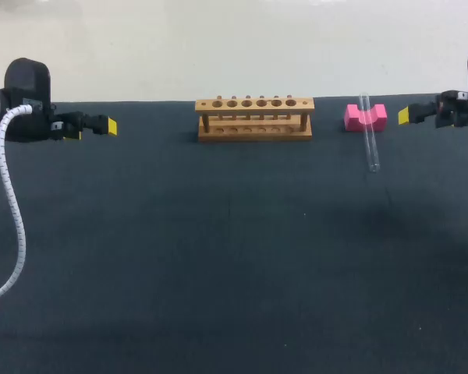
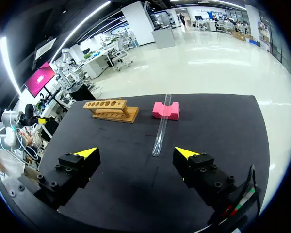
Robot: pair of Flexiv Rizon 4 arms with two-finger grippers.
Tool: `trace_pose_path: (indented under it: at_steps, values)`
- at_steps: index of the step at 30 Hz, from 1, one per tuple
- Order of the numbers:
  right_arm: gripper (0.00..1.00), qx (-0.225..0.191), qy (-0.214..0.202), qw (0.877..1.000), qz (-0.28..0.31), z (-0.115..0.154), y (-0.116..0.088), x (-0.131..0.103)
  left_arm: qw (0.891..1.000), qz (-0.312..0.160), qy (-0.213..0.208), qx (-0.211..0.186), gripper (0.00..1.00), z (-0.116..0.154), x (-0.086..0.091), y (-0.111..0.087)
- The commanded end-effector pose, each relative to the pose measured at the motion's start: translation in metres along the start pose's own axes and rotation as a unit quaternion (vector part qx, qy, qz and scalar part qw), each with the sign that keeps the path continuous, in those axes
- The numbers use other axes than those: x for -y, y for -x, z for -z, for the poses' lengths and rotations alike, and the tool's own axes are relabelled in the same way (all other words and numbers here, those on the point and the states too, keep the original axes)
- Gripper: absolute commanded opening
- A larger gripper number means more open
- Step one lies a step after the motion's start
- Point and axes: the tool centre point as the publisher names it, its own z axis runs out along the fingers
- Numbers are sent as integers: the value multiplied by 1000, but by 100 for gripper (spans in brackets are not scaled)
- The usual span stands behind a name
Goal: Grasp the test tube, adjust it, and insert it.
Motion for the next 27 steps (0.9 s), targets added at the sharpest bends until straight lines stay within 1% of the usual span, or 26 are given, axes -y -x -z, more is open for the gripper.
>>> trace_pose_path:
  at_steps: [1, 14, 16, 18, 20, 22, 23, 24, 27]
  values:
    - [100, 1, 0, 1000, 1, 0, 0, 0, 1000, 1, 3, -3, 100, 0, 1, 2]
    - [100, 1, 0, 1000, 1, 0, 0, 0, 1000, 1, 3, -3, 100, 0, 1, 2]
    - [100, 1, 0, 1000, 1, 0, 0, 0, 1000, -23, -17, 2, 100, -1, 0, 2]
    - [100, 1, 0, 1000, 1, 0, 0, 0, 998, -41, -47, -5, 100, -2, -2, 1]
    - [100, 1, 0, 1000, 1, 0, 0, 0, 995, -61, -84, 1, 100, -3, -6, 2]
    - [100, 1, 0, 1000, 1, 0, 0, 0, 991, -87, -97, 6, 100, -6, -10, 3]
    - [100, 1, 0, 1000, 1, 0, 0, 0, 988, -97, -117, 3, 100, -7, -12, 3]
    - [100, 1, 0, 1000, 1, 0, 0, 0, 986, -110, -125, 9, 100, -9, -14, 4]
    - [100, 1, 0, 1000, 1, 0, 0, 0, 976, -152, -155, 10, 100, -14, -19, 5]
